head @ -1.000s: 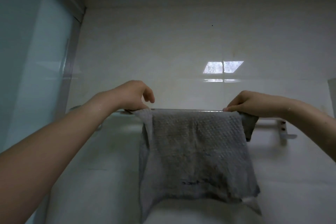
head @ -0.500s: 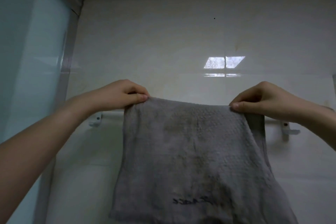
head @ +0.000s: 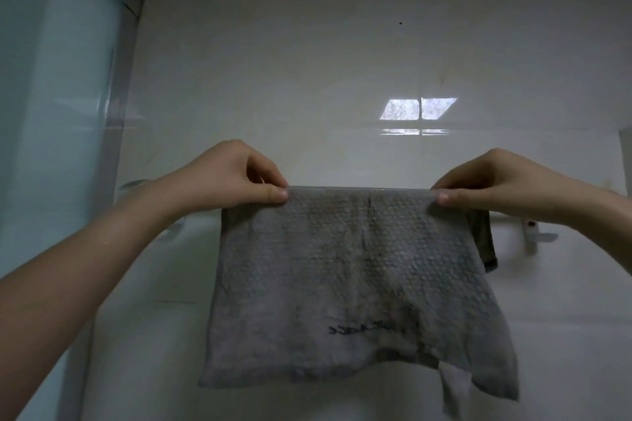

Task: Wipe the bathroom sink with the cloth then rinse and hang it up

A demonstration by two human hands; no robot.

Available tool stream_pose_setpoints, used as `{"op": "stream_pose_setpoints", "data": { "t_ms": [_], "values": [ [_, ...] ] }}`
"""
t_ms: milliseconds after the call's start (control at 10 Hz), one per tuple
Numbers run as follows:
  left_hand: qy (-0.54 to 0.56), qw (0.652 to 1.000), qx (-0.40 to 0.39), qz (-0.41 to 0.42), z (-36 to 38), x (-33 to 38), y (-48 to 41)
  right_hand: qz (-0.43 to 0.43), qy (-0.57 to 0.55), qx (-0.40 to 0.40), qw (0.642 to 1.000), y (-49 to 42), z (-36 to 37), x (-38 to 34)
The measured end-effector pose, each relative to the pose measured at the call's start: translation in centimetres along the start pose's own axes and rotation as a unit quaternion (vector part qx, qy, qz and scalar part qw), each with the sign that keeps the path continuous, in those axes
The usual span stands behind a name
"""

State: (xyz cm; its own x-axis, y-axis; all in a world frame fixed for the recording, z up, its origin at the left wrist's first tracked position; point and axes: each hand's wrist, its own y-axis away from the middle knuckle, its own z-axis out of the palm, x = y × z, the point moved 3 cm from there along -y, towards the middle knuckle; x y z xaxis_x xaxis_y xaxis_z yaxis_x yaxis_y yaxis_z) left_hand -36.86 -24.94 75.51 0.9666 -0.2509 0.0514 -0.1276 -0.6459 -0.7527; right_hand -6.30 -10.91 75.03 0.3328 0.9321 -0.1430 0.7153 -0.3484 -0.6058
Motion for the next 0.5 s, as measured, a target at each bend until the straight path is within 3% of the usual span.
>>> {"op": "stream_pose_setpoints", "data": {
  "t_ms": [200, 300, 400, 500],
  "values": [
    [-0.014, 0.997, 0.077, -0.005, -0.5, -1.3, -0.6, -0.017, 0.019, 0.02, 0.999, 0.2, -1.4, 0.4],
    [-0.023, 0.999, 0.037, -0.026, -0.4, -2.2, -0.7, 0.01, 0.0, 0.012, 1.0, 0.3, -2.1, 1.0],
    [-0.003, 0.997, -0.033, -0.067, 0.2, -3.5, -0.4, 0.049, -0.019, -0.048, 0.997, 0.6, -2.2, 2.0],
    [0.008, 0.995, -0.051, -0.086, 0.0, -3.1, 0.1, 0.068, -0.012, -0.058, 0.996, 0.6, -1.8, 1.8]
  ]
}}
